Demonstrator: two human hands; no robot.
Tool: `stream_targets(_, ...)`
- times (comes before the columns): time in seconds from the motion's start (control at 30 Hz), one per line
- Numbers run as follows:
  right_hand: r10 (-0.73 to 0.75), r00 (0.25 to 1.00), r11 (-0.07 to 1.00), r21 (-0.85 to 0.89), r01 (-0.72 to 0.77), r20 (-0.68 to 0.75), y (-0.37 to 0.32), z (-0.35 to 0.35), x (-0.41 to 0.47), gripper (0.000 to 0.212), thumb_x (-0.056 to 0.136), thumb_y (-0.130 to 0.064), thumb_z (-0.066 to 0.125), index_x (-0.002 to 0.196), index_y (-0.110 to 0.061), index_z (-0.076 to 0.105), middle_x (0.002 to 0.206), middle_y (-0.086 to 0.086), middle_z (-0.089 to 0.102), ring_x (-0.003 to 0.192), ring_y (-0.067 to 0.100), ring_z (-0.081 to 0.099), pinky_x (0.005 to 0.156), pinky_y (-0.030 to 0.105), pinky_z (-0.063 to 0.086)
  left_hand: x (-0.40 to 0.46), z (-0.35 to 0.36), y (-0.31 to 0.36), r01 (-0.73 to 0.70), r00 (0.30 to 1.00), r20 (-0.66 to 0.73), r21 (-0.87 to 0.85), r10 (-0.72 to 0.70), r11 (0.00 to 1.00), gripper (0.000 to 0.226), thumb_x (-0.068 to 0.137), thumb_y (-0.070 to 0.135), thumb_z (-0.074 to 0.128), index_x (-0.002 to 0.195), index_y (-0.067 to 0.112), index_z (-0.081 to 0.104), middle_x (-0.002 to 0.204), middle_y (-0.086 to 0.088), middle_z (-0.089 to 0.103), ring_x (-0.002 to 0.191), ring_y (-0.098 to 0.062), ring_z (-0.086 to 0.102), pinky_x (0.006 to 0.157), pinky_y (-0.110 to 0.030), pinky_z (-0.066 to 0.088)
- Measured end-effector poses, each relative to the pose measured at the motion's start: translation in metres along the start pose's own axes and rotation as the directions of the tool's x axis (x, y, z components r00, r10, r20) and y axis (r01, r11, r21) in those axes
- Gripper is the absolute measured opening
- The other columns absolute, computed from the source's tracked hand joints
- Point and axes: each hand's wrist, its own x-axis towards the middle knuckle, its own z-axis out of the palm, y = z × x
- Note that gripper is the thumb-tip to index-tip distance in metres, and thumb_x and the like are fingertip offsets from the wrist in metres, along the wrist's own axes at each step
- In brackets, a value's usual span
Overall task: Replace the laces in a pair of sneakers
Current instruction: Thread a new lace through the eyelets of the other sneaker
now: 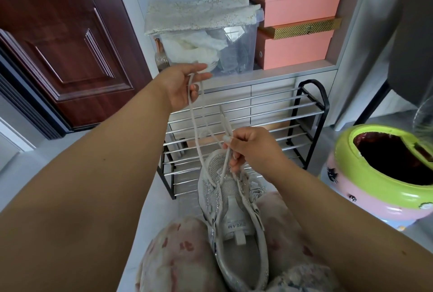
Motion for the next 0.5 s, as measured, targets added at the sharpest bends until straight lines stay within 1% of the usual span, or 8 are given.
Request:
stream_targets(0.07,-0.005,1.0,1.0,0.008,0.006,-0.025,-0.004,0.002,0.008,0.025,0.092,-0.009,0.057,0.068,-0.005,0.063,0.044,0.0,0.055,0.043,0.018,0.06,0.046,0.027,0.053,-0.001,0.001,-0.006,0.018,1.0,-0.001,-0.017,-0.018,1.0,0.019,0.088,0.018,0.062,0.107,0.015,0.065,0.093,-0.005,0.071,0.041,-0.005,0.041,0.041,-0.017,0.043)
stream_targets(0.13,-0.028,0.998,0.999,0.017,0.029,-0.061,-0.015,0.003,0.016,0.026,0.092,-0.008,0.057,0.067,-0.006,0.062,0.044,0.0,0.056,0.043,0.019,0.06,0.049,0.03,0.055,-0.001,-0.001,-0.012,0.026,1.0,-0.01,-0.057,-0.026,0.998,0.015,0.09,0.018,0.06,0.103,0.013,0.067,0.087,-0.005,0.07,0.045,-0.006,0.046,0.045,-0.019,0.047)
stream_targets(0.2,-0.067,0.992,0.997,0.034,0.071,-0.105,-0.029,0.004,0.028,0.025,0.093,-0.007,0.056,0.069,-0.006,0.062,0.041,0.0,0.055,0.041,0.018,0.06,0.05,0.031,0.056,-0.003,-0.005,-0.017,0.02,1.0,-0.021,-0.086,-0.022,0.996,0.015,0.093,0.018,0.056,0.1,0.013,0.068,0.081,-0.004,0.069,0.05,-0.007,0.052,0.051,-0.022,0.052)
stream_targets(0.27,-0.094,0.986,0.994,0.041,0.1,-0.136,-0.043,0.005,0.041,0.026,0.093,-0.005,0.054,0.068,-0.005,0.061,0.039,0.0,0.053,0.04,0.018,0.058,0.049,0.031,0.056,-0.005,-0.009,-0.02,0.015,1.0,-0.019,-0.074,-0.016,0.997,0.016,0.095,0.019,0.053,0.096,0.013,0.068,0.077,-0.002,0.065,0.053,-0.008,0.055,0.055,-0.023,0.053)
stream_targets(0.33,-0.091,0.985,0.995,0.037,0.098,-0.15,-0.05,0.006,0.053,0.026,0.092,-0.002,0.052,0.068,-0.004,0.061,0.038,-0.001,0.052,0.041,0.019,0.058,0.048,0.032,0.056,-0.009,-0.01,-0.024,0.008,1.0,0.009,-0.022,-0.007,1.0,0.021,0.097,0.021,0.05,0.091,0.012,0.068,0.073,0.0,0.06,0.055,-0.008,0.053,0.056,-0.024,0.053)
stream_targets(0.4,-0.073,0.986,0.997,0.004,0.074,-0.148,-0.053,0.008,0.061,0.027,0.092,-0.001,0.052,0.066,-0.003,0.059,0.038,0.0,0.051,0.041,0.019,0.057,0.048,0.034,0.057,-0.014,-0.011,-0.031,0.013,0.998,0.059,0.064,-0.017,0.998,0.027,0.098,0.023,0.046,0.085,0.012,0.068,0.068,0.002,0.054,0.055,-0.009,0.047,0.056,-0.025,0.05)
stream_targets(0.43,-0.069,0.987,0.998,-0.019,0.067,-0.148,-0.054,0.008,0.063,0.028,0.091,-0.001,0.053,0.064,-0.004,0.058,0.04,0.003,0.051,0.039,0.018,0.056,0.045,0.032,0.055,-0.018,-0.012,-0.035,0.025,0.994,0.1,0.11,-0.036,0.994,0.028,0.097,0.022,0.046,0.082,0.012,0.067,0.066,0.002,0.052,0.055,-0.009,0.045,0.056,-0.025,0.049)
stream_targets(0.5,-0.082,0.985,0.995,-0.071,0.072,-0.155,-0.054,0.009,0.067,0.031,0.091,-0.003,0.055,0.06,-0.006,0.058,0.045,0.005,0.051,0.033,0.012,0.052,0.035,0.021,0.045,-0.026,-0.014,-0.044,0.054,0.967,0.238,0.161,-0.092,0.985,0.018,0.088,0.017,0.05,0.086,0.009,0.066,0.066,0.002,0.05,0.055,-0.01,0.042,0.058,-0.026,0.046)
